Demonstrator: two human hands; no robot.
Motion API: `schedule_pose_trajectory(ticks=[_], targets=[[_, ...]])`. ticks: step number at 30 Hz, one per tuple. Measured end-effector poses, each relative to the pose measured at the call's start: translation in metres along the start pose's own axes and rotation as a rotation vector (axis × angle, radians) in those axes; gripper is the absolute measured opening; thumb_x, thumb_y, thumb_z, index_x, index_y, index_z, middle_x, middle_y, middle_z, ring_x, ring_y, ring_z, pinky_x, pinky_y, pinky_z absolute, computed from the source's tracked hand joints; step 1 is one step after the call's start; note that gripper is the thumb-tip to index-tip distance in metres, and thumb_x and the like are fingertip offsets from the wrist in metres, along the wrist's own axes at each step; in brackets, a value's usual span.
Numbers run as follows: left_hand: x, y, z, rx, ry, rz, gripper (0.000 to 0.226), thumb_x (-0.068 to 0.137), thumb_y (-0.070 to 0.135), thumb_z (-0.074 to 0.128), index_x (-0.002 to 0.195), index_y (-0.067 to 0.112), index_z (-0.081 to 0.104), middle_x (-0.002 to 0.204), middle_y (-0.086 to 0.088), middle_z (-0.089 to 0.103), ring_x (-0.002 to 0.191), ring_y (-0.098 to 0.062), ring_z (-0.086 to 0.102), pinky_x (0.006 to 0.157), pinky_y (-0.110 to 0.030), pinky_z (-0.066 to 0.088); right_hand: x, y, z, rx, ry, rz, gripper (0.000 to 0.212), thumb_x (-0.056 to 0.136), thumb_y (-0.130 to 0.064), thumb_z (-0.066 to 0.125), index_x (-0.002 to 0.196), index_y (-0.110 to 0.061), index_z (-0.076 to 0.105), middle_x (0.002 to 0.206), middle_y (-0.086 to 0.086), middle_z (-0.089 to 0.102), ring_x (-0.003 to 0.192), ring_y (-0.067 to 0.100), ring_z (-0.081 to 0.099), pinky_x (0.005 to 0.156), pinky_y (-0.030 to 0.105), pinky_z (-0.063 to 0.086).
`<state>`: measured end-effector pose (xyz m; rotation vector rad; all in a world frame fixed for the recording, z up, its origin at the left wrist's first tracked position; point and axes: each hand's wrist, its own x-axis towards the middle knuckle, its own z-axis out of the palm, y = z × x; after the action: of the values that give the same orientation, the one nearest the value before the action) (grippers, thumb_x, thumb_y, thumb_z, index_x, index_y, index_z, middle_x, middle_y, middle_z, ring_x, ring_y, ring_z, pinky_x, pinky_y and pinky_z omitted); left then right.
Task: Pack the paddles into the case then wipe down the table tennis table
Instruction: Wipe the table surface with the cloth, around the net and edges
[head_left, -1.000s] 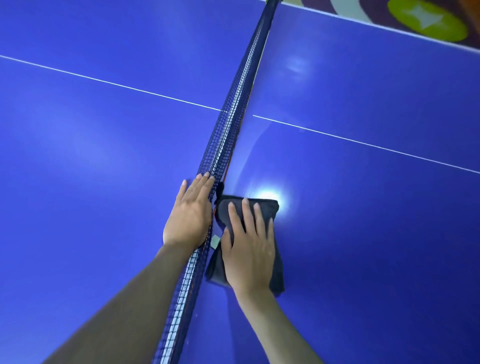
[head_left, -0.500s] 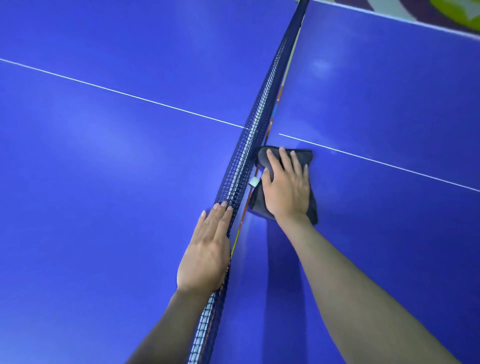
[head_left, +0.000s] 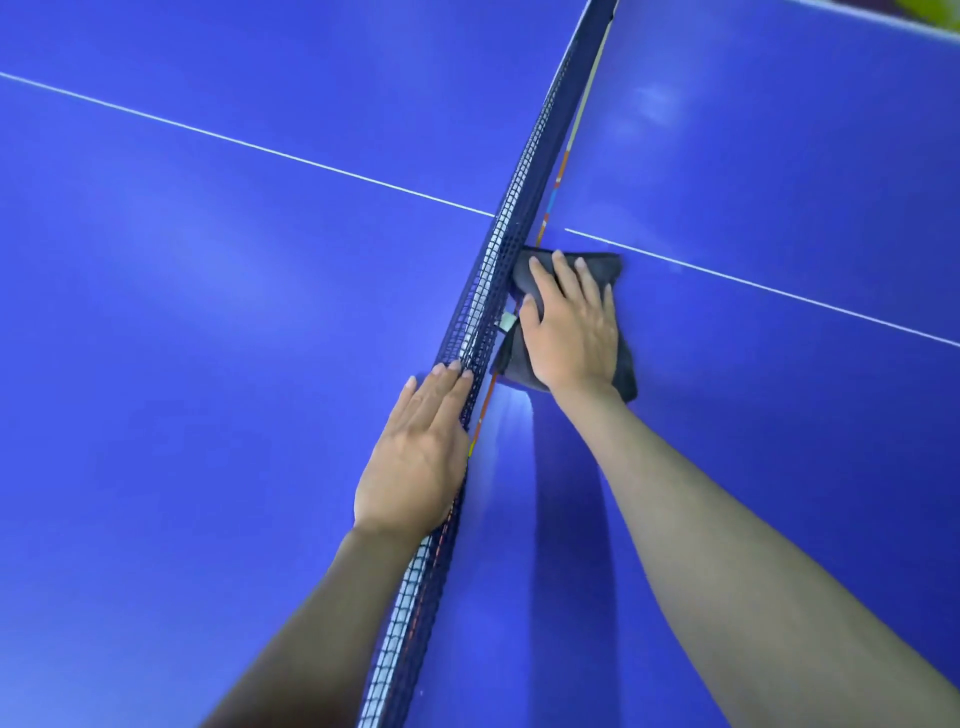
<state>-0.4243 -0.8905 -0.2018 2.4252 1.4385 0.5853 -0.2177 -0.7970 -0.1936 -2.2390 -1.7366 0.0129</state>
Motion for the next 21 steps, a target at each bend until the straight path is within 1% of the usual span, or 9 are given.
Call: schedule_pose_trajectory(ticks=[2,4,6,9,13,16,19,21], targets=[[0.0,0.0,0.0,-0.05,0.004,-0.037,0.048,0.102,0.009,0.04,0.15,0.004,0.049,0.157,-0.009,0.048,0.15,-0.024,0.038,0.128,-0.042,0.022,-0.037,-0.009,-0.004,-0.001,0.001,-0.031,0.051,0.107,-0.038,0.046,0.156,-0.027,0.047,0.166,0.001,0.039,0.156,0.026,0.031,0.126,0.056,0.023],[-0.001,0.004,-0.005,-0.06,-0.025,-0.032,0.047,0.104,0.014,0.041,0.15,0.007,0.05,0.157,-0.009,0.048,0.15,-0.026,0.039,0.128,-0.043,0.022,-0.073,-0.015,-0.009,-0.003,0.002,-0.057,0.051,0.107,-0.038,0.047,0.156,-0.026,0.048,0.166,0.001,0.04,0.155,0.027,0.032,0.126,0.056,0.025],[-0.003,0.01,-0.016,-0.041,-0.095,-0.007,0.047,0.106,0.017,0.043,0.153,0.011,0.046,0.163,-0.007,0.04,0.153,-0.026,0.032,0.128,-0.043,0.019,-0.107,-0.02,-0.011,-0.008,0.009,-0.073,0.051,0.106,-0.038,0.047,0.156,-0.025,0.048,0.165,0.002,0.041,0.155,0.027,0.033,0.125,0.056,0.027],[-0.018,0.019,-0.038,0.036,-0.18,-0.008,0.054,0.108,0.024,0.042,0.16,0.016,0.033,0.171,-0.001,0.021,0.158,-0.022,0.016,0.128,-0.041,0.01,-0.159,-0.031,-0.017,-0.025,0.007,-0.104,0.053,0.104,-0.038,0.046,0.155,-0.024,0.049,0.164,0.002,0.042,0.153,0.027,0.035,0.123,0.057,0.031],[-0.071,0.029,-0.061,0.078,-0.231,-0.059,0.066,0.101,0.015,0.044,0.163,0.018,0.022,0.173,0.003,0.008,0.16,-0.017,0.005,0.13,-0.042,0.007,-0.228,-0.049,-0.026,-0.021,-0.003,-0.127,0.053,0.103,-0.037,0.048,0.155,-0.024,0.048,0.163,0.001,0.043,0.154,0.026,0.034,0.123,0.056,0.03],[-0.121,0.036,-0.071,0.076,-0.231,-0.092,0.071,0.099,0.008,0.043,0.164,0.018,0.018,0.173,0.005,0.004,0.16,-0.016,0.002,0.13,-0.041,0.006,-0.281,-0.062,-0.031,-0.009,-0.012,-0.139,0.054,0.103,-0.038,0.048,0.156,-0.026,0.046,0.164,0.0,0.042,0.154,0.025,0.032,0.124,0.055,0.029],[-0.165,0.041,-0.08,0.086,-0.241,-0.089,0.077,0.094,0.0,0.043,0.164,0.017,0.015,0.174,0.003,0.003,0.16,-0.017,0.001,0.13,-0.039,0.005,-0.332,-0.074,-0.037,0.005,-0.022,-0.15,0.053,0.104,-0.04,0.047,0.156,-0.027,0.047,0.164,-0.001,0.042,0.155,0.024,0.03,0.125,0.054,0.027],[-0.189,0.043,-0.086,0.083,-0.258,-0.089,0.078,0.095,-0.002,0.041,0.165,0.017,0.013,0.174,0.003,0.0,0.16,-0.017,0.0,0.13,-0.038,0.004,-0.365,-0.082,-0.039,0.0,-0.033,-0.163,0.051,0.106,-0.042,0.044,0.155,-0.028,0.048,0.164,-0.003,0.042,0.156,0.023,0.03,0.125,0.053,0.027]])
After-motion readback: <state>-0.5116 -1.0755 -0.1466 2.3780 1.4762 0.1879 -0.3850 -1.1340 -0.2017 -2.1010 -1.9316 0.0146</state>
